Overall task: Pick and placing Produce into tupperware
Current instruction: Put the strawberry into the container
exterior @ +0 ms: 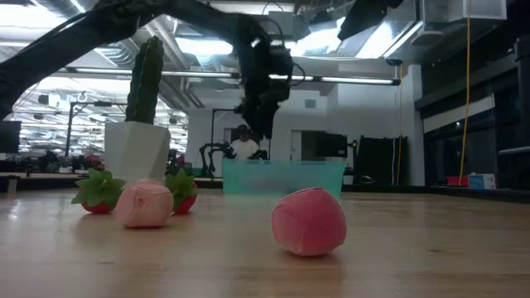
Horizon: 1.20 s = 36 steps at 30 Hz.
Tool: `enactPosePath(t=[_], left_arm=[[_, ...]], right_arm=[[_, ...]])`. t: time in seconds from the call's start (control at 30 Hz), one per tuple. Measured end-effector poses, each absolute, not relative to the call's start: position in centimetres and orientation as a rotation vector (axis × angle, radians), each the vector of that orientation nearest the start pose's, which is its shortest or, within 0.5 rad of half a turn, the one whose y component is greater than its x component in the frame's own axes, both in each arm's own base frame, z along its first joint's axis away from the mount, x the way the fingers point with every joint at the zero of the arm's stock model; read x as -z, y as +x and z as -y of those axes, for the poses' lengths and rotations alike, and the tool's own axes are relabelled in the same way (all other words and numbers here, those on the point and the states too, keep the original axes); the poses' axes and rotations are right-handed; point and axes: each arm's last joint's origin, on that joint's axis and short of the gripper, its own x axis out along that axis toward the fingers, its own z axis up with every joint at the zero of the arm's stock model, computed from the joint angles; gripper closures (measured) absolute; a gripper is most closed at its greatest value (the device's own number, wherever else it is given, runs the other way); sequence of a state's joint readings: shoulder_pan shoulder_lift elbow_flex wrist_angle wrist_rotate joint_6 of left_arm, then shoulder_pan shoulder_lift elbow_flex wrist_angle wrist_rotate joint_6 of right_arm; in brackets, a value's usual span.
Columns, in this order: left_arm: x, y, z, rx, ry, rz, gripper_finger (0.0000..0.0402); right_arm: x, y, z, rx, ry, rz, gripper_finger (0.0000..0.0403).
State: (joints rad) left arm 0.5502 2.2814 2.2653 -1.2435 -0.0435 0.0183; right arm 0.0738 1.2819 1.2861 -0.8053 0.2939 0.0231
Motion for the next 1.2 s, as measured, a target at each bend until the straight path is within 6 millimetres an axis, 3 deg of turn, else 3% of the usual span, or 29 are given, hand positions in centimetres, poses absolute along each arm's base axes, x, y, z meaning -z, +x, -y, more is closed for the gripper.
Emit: enactPosePath(t=[0.37,0.63,0.97,1.2], left_arm=[[-31.0,37.9,-19.5,-0.413,-0.299,-1.419,0.0278],[-35.3,37.0,-15.5,-0.340,-0.213,-1.324,0.0278],[-41.6,33.2,-10.6,-0.282,-0.131,-1.157,0.0257],[-42.4,29.5,-6.8,-0.238,-0.127,-1.172,0.0263]], right_arm=[[-34.9,25.6,-1.1,0.239,-0.071,-0.780,0.0175],[-34.9,25.6,-1.1,0.248,-0.051,-0.782,0.0175],[-34.8,25.5,-1.1,0.259,-0.026,-0.784,0.0175],[-34.6,25.3,-1.0,0.260,-0.034,-0.818,0.0175]])
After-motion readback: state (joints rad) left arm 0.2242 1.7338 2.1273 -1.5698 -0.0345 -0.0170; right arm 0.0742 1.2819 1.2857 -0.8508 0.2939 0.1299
